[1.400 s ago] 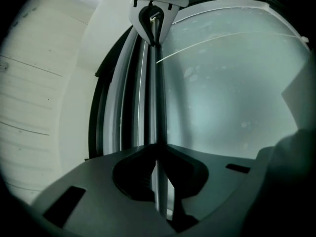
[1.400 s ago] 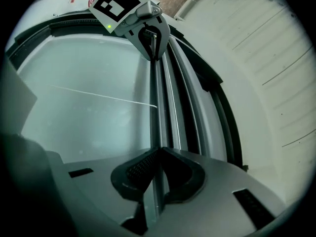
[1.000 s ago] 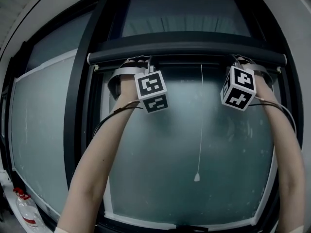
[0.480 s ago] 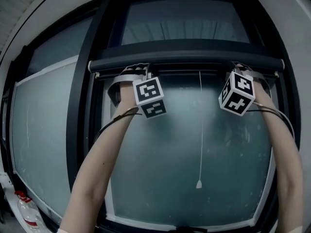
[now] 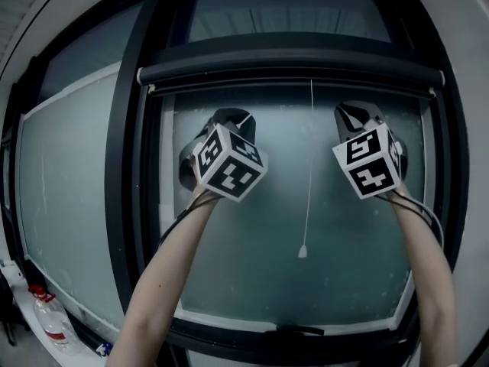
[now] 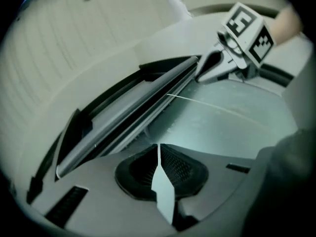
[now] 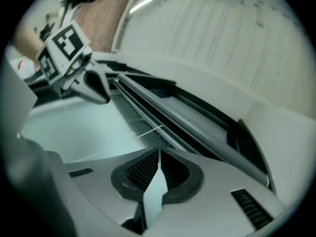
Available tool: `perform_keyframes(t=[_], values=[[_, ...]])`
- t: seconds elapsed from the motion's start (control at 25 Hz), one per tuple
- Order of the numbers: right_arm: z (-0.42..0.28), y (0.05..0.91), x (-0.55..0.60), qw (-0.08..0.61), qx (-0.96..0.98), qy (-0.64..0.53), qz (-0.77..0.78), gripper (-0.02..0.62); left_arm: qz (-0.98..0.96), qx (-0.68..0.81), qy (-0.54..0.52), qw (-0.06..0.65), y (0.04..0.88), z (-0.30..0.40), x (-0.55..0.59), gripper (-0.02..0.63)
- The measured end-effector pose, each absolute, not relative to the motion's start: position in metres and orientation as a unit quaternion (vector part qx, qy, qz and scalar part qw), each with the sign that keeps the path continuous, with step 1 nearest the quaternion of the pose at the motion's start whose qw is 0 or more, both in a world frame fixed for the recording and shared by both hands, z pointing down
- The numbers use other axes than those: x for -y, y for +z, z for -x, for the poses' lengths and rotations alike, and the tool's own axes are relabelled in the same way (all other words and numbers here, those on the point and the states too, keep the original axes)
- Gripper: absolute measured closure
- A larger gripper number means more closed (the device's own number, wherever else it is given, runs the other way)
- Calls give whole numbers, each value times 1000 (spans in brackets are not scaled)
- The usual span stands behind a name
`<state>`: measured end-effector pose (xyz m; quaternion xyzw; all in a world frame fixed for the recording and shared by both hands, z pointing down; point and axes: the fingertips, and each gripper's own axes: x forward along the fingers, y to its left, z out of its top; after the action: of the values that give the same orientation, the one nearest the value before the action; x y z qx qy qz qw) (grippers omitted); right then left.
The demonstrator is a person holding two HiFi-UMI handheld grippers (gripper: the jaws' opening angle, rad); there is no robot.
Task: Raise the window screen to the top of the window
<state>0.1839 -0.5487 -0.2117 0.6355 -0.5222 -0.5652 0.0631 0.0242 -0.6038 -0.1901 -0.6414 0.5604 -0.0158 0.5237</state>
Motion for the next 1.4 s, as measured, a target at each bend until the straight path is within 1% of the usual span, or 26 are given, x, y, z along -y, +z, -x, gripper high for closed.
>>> perform_keyframes(t=[0.08,0.2,0.28,0.4,0.48,0.56,0.8,0.92,1.0,1.08,1.24,1.4], values=[[-187,-178,545,-5,569,-520,-637,574,692,-546,23,471,-152,-24,600,588],[-193,-110,535,-72,623,-456,-631,574,763,-510,86,387,-87,-25,585,588],[-195,-58,525,-100,654,-415,-625,574,784,-503,107,348,-39,-22,573,588],[-196,22,508,-115,687,-360,-621,574,800,-504,90,311,41,-24,562,588],[-198,78,499,-110,703,-327,-622,574,825,-487,61,280,97,-35,554,588],[-199,143,494,-90,719,-291,-624,574,848,-471,33,242,159,-42,546,588],[-185,341,476,6,762,-168,-626,574,880,-458,-11,124,364,-48,526,601],[-179,414,453,45,784,-113,-609,574,873,-481,-33,78,439,-52,510,603],[-179,442,445,52,794,-75,-602,574,868,-492,-38,52,467,-55,501,603],[-178,452,443,51,800,-57,-595,574,864,-500,-42,35,482,-57,497,603],[-166,447,443,33,805,-58,-589,574,853,-519,-37,46,483,-50,489,603],[-162,440,445,-2,804,-41,-594,574,844,-533,-20,52,469,-37,485,603]])
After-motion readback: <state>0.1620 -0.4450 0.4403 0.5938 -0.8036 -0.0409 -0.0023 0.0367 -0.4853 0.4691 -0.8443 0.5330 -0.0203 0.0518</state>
